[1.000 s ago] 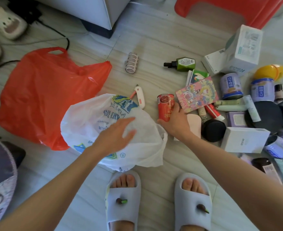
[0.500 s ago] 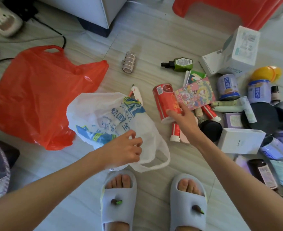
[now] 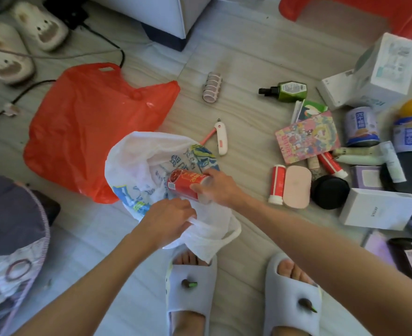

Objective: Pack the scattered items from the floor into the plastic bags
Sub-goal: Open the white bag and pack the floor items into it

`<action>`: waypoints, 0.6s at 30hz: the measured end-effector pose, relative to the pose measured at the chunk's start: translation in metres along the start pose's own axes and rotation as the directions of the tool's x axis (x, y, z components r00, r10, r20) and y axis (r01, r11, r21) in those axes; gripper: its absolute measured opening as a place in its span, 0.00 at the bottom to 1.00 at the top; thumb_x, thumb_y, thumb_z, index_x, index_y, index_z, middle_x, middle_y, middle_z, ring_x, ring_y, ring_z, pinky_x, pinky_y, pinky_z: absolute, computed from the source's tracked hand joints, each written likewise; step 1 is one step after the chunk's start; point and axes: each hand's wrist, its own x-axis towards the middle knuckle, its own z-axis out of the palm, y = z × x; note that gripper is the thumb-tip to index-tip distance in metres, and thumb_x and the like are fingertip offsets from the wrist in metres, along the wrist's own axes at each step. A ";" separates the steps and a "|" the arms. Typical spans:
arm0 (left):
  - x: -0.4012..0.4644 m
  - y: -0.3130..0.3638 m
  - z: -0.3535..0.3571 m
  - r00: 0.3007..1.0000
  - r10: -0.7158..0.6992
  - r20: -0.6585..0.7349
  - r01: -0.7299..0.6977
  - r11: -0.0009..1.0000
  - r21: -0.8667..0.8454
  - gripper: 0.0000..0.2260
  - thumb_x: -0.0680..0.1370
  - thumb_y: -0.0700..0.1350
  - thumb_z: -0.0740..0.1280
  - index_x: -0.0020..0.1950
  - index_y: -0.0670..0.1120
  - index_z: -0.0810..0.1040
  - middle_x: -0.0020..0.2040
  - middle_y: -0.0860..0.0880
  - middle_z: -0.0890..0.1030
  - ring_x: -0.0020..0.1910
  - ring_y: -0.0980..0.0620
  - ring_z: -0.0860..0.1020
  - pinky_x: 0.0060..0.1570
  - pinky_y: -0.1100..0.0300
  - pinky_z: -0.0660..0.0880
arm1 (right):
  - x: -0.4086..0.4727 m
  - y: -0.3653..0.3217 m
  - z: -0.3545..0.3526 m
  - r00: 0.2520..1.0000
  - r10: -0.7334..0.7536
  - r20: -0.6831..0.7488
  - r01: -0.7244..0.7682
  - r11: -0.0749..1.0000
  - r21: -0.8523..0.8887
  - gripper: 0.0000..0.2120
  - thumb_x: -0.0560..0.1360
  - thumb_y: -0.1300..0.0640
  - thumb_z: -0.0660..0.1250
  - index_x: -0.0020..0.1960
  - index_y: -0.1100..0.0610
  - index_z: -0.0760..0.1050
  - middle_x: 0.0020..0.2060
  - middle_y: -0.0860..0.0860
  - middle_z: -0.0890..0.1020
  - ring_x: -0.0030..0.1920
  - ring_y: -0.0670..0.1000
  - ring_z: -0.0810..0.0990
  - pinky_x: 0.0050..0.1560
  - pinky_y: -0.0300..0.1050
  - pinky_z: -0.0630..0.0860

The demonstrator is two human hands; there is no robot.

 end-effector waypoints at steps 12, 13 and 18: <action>-0.022 -0.001 0.025 0.995 0.040 -0.091 -0.044 0.998 -0.036 0.08 0.68 0.50 0.66 0.45 0.52 0.80 0.42 0.53 0.80 0.39 0.51 0.80 0.42 0.61 0.63 | -0.010 0.058 0.005 0.971 0.173 -0.163 -0.144 0.973 0.178 0.19 0.77 0.57 0.62 0.66 0.61 0.70 0.63 0.57 0.75 0.62 0.56 0.74 0.63 0.46 0.68; -0.024 -0.001 0.027 0.993 0.034 -0.116 -0.039 0.998 -0.039 0.09 0.70 0.50 0.64 0.47 0.52 0.78 0.44 0.52 0.80 0.42 0.51 0.79 0.43 0.61 0.62 | -0.008 0.062 0.008 0.966 0.220 -0.134 -0.199 0.968 0.155 0.21 0.76 0.57 0.63 0.67 0.62 0.68 0.63 0.58 0.74 0.62 0.57 0.73 0.62 0.46 0.68; -0.024 0.000 0.025 0.978 0.055 -0.200 -0.053 0.998 0.018 0.15 0.67 0.51 0.70 0.49 0.51 0.69 0.50 0.49 0.80 0.53 0.52 0.69 0.46 0.60 0.70 | -0.008 0.067 0.027 0.952 0.304 0.042 -0.301 0.900 0.315 0.06 0.73 0.59 0.64 0.38 0.57 0.76 0.39 0.53 0.79 0.43 0.52 0.76 0.40 0.42 0.71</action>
